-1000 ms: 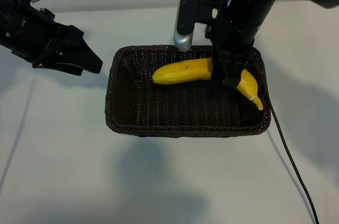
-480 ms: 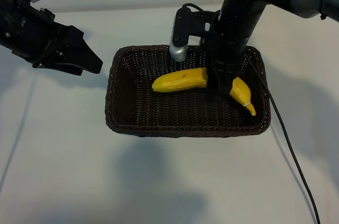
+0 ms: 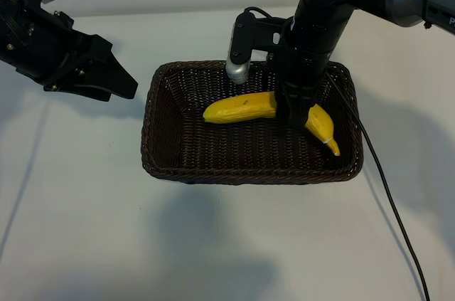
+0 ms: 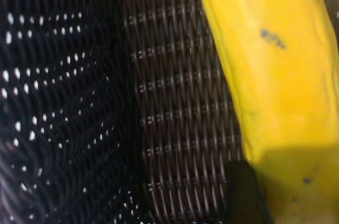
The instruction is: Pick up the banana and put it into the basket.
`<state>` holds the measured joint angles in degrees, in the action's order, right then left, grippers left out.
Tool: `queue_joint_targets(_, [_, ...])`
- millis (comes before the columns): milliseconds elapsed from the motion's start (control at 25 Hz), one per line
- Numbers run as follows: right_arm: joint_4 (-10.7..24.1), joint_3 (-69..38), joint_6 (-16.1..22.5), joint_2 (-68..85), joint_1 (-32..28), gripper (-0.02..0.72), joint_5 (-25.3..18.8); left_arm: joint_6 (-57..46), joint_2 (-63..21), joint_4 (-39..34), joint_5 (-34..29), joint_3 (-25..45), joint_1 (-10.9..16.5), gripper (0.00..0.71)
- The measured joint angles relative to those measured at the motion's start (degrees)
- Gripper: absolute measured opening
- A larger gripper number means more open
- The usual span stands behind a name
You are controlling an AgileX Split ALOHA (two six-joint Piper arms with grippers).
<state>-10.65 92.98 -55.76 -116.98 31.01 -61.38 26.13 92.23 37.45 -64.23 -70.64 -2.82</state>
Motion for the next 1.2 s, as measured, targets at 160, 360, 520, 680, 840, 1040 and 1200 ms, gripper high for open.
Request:
queue_joint_targets(160, [1.59,0.00,0.89,0.00,0.00,0.420,0.00,0.00,0.00,0.00,0.00,0.00,0.00,0.526])
queue_joint_targets(360, [3.40,0.00,1.81,0.00,0.00,0.515,-0.11,0.00,0.00,0.00,0.00,0.00,0.00,0.526])
queue_joint_targets(520, [3.75,0.00,1.95,0.00,0.00,0.567,-0.11,0.00,0.00,0.00,0.00,0.00,0.00,0.526])
queue_joint_targets(680, [3.93,0.00,1.95,0.00,0.00,0.550,-0.11,0.00,0.00,0.00,0.12,0.00,0.00,0.526])
queue_joint_targets(840, [3.93,0.00,1.99,0.00,0.00,0.539,-0.11,0.00,0.00,0.00,0.13,0.00,0.00,0.526])
queue_joint_targets(1040, [3.82,0.00,2.00,0.48,0.00,0.538,-0.66,0.00,0.00,0.00,0.25,0.00,0.00,0.526])
queue_joint_targets(1200, [3.88,0.00,2.00,3.22,0.00,0.538,-1.64,0.00,0.00,0.00,0.25,0.00,0.00,0.526])
